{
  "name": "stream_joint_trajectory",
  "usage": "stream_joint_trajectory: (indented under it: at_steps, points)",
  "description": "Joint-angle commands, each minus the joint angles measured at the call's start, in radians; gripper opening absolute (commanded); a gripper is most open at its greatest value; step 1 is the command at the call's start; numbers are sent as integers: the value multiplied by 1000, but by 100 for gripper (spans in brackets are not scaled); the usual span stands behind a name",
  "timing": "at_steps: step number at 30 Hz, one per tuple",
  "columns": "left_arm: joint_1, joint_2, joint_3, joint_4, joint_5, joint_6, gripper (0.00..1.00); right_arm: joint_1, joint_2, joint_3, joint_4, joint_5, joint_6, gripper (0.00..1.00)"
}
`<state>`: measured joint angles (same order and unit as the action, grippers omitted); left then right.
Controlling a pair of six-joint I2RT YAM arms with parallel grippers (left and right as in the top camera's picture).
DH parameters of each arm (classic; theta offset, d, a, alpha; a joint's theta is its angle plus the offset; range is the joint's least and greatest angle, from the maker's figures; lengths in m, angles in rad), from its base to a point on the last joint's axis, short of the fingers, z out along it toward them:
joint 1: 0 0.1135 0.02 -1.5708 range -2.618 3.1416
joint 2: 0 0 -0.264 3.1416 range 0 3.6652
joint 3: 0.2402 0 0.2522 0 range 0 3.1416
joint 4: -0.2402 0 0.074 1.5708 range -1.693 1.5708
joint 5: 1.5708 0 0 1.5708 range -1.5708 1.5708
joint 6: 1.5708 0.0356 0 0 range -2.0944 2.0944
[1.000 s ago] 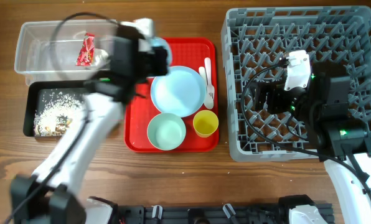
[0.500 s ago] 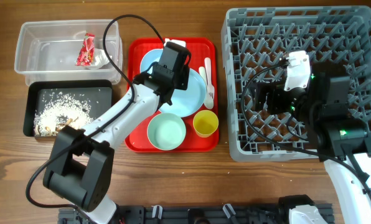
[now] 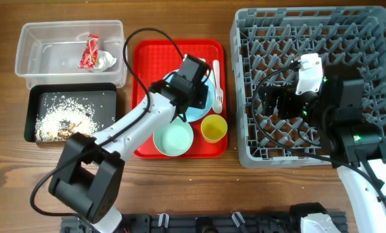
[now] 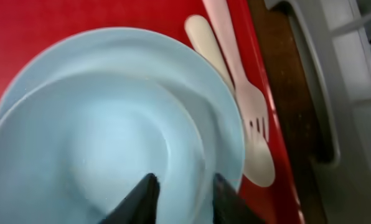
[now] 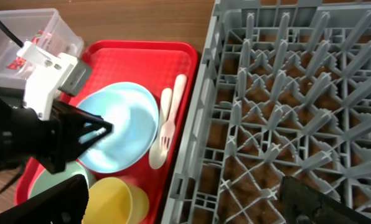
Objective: Sort waste into correct bins and load items into the dishwasher rack
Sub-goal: 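Grasp the yellow cup with the left gripper and lift it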
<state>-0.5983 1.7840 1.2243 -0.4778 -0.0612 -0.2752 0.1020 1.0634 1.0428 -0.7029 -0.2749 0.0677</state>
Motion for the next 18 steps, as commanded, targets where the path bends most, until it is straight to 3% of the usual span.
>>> stream_joint_trajectory:
  at_steps: [1, 4, 11, 18]
  points:
    - [-9, -2, 12, -2, 31, -48, 59, 2, 5, 16, 0, -42, 37, 100]
    - [-5, -16, 15, -11, 107, -47, 73, 2, 5, 16, -2, -42, 47, 100]
    - [1, -150, 44, -93, 353, 82, 84, 2, 5, 16, -9, -42, 47, 100]
    - [-34, -170, 41, -240, 407, 146, 84, 2, 11, 16, -22, -42, 47, 100]
